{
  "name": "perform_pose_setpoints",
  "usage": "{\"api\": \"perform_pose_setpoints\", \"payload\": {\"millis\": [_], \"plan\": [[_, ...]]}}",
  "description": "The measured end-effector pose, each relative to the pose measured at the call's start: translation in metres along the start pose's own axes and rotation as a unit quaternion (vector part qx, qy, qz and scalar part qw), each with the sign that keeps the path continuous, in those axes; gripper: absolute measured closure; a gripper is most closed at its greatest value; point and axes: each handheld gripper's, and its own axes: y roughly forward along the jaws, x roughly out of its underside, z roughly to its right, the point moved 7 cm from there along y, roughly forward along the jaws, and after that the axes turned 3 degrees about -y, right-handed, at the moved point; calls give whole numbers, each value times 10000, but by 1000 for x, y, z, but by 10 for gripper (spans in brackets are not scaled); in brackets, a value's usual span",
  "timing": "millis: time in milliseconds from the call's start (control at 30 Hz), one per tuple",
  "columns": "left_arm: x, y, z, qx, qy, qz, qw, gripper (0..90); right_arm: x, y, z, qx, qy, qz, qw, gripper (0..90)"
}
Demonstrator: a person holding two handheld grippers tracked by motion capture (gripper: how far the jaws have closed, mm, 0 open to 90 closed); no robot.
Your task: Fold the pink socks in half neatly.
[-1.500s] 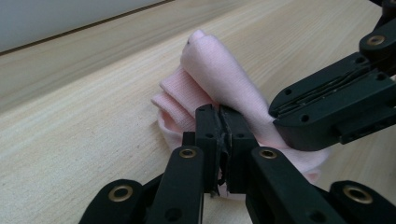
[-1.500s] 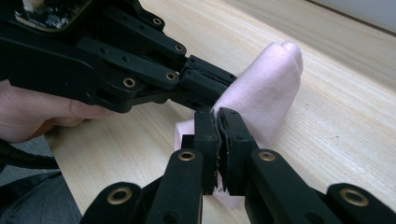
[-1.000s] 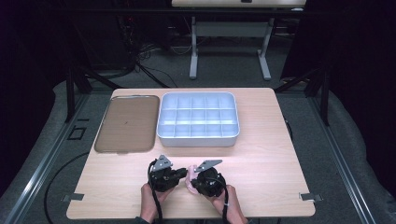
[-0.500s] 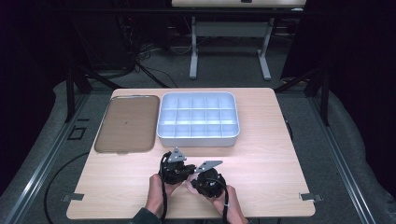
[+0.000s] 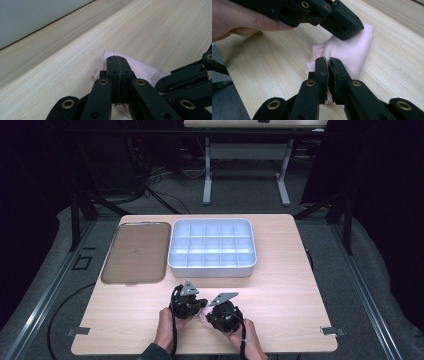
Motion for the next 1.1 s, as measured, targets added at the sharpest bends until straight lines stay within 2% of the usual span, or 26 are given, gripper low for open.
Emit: {"api": "perform_pose_setpoints", "payload": {"millis": [133,233,300,367,433,500,600,733,867,933,1067,1100], "plan": [[1,-1,0,-31,7,-1,10000,900,0,-2,1,-135,24,-82,9999,812],[1,0,0,-60,-51,56,10000,900,-2,-10,4,-318,162,-148,9993,742],[1,0,0,-77,-70,59,9999,900,-5,-17,9,-338,257,-60,9991,723],[2,-1,0,-80,-79,61,9999,900,-9,-25,18,-254,388,5,9989,696],[2,-1,0,-82,-117,80,9999,900,-14,-27,24,-200,508,57,9985,653],[2,-1,0,-81,-138,96,9998,900,-17,-23,26,-181,597,-43,9980,606],[2,-1,0,-97,-153,112,9998,900,-19,-8,25,-181,647,-217,9975,531],[3,-1,0,-106,-178,123,9997,900,-18,7,21,-180,747,-458,9960,504],[4,-1,0,-74,-206,159,9996,900,-18,11,21,-135,747,-463,9960,502],[4,-1,0,-71,-215,165,9996,900,-16,12,22,-78,711,-549,9959,503],[4,-1,-1,-47,-170,158,9997,900,-15,14,22,-93,821,-521,9952,503],[4,-2,-1,-43,-161,161,9997,900,-14,13,23,-100,764,-648,9949,503]]}}
